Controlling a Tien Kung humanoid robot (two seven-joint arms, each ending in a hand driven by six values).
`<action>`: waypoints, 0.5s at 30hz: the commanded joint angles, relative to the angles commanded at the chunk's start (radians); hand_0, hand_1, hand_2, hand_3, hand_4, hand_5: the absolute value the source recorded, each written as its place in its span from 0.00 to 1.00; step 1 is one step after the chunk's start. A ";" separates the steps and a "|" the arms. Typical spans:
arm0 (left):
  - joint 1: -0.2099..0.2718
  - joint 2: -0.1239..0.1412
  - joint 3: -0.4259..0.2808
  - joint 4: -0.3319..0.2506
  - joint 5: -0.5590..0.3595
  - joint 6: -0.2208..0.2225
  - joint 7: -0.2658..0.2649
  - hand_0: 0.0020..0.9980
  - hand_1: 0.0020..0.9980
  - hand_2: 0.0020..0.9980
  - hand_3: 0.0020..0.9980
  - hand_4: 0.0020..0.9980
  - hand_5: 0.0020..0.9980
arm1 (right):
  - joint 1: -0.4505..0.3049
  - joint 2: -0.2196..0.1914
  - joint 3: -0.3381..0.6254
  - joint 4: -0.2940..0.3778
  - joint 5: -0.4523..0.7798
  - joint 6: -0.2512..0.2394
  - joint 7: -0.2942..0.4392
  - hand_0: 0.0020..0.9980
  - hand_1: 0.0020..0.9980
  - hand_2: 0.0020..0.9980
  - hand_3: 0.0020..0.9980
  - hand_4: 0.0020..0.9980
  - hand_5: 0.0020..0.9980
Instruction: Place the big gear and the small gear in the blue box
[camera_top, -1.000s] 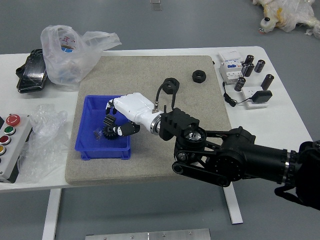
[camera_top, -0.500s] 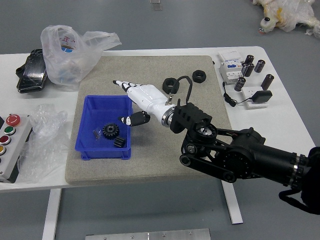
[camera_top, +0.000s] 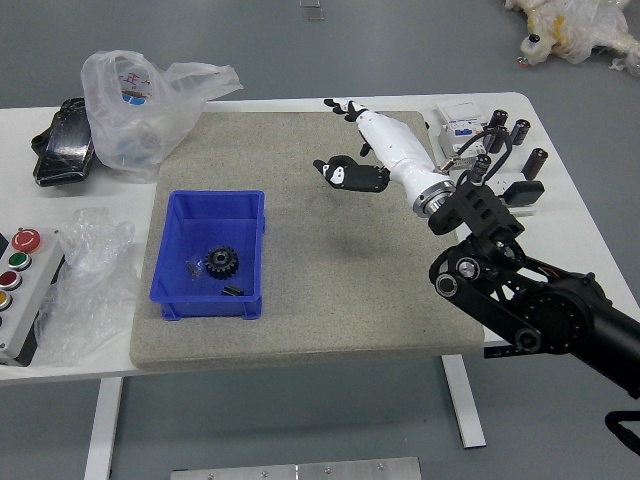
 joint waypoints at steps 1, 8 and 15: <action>-0.002 0.002 0.003 0.001 -0.002 -0.001 -0.002 0.63 0.64 0.62 0.68 0.65 0.35 | -0.022 -0.010 0.027 0.007 0.003 -0.005 0.012 0.40 0.73 0.80 0.85 0.75 0.33; -0.019 0.016 0.029 0.009 -0.010 -0.014 -0.018 0.63 0.64 0.62 0.67 0.65 0.34 | -0.175 -0.066 0.211 0.066 0.019 -0.017 0.082 0.37 0.70 0.78 0.84 0.74 0.33; -0.020 0.021 0.102 0.019 -0.056 -0.032 -0.053 0.64 0.64 0.62 0.67 0.65 0.34 | -0.330 -0.100 0.388 0.121 0.026 -0.021 0.122 0.36 0.68 0.77 0.83 0.73 0.33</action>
